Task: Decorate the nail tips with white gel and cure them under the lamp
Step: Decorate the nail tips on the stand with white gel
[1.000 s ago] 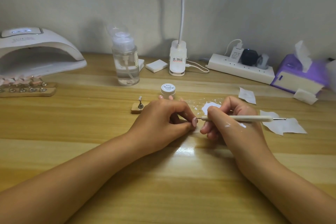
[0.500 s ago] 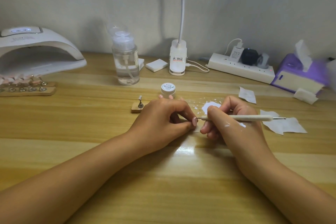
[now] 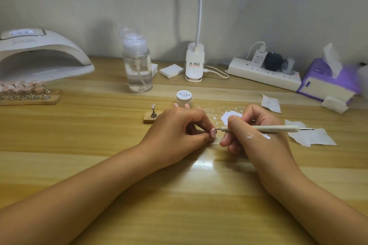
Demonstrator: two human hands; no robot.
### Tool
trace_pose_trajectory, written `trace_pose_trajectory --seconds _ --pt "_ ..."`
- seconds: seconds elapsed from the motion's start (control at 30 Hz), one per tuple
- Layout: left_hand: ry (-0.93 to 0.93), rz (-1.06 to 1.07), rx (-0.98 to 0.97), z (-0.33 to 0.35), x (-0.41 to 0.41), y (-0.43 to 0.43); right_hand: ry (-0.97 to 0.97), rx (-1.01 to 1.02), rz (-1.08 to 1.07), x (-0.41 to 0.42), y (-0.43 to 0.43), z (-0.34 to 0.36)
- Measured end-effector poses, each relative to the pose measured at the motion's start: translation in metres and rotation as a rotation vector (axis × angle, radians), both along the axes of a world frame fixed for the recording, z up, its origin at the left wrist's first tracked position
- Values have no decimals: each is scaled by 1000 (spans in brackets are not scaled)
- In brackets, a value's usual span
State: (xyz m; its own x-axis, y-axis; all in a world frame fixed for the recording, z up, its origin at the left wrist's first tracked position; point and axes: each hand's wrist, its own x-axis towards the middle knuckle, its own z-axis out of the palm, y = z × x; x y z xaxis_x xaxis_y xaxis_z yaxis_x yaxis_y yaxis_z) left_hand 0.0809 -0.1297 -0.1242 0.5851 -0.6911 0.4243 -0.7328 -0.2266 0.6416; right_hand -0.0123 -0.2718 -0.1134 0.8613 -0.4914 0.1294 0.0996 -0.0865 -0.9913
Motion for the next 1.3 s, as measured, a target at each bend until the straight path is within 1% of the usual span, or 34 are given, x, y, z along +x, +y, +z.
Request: trace_pose_trajectory --seconds 0.17,0.3,0.4,0.5,0.53,0.6,0.7,0.77,0.83,1.07,1.2,1.3 --pt "-1 -4 -9 0 1 0 -5 -2 4 0 1 0" --pt "2 4 -6 -3 2 0 -41 51 -31 -1 0 1" --pt "27 10 -4 -4 3 0 -127 100 -96 -3 -1 1" --pt "38 40 6 -4 2 -1 -277 89 -155 -7 -3 4" --pt "33 53 6 -4 2 -1 -299 70 -165 -9 -5 6" --pt "27 66 3 -3 2 -1 -255 -11 -178 -11 -10 8" --pt "52 71 2 -2 1 -1 -54 -180 -194 -10 -21 4" --pt "59 68 10 -2 0 -1 59 -224 -208 -9 -28 -2" --pt "57 65 20 -2 0 0 127 -232 -222 -8 -32 -6" --pt "37 57 33 0 0 0 230 -328 -200 -3 -35 -7" --pt "35 55 37 1 1 0 241 -264 -211 -2 -38 -7" --pt "21 56 34 0 1 0 212 -301 -210 -4 -36 -6"
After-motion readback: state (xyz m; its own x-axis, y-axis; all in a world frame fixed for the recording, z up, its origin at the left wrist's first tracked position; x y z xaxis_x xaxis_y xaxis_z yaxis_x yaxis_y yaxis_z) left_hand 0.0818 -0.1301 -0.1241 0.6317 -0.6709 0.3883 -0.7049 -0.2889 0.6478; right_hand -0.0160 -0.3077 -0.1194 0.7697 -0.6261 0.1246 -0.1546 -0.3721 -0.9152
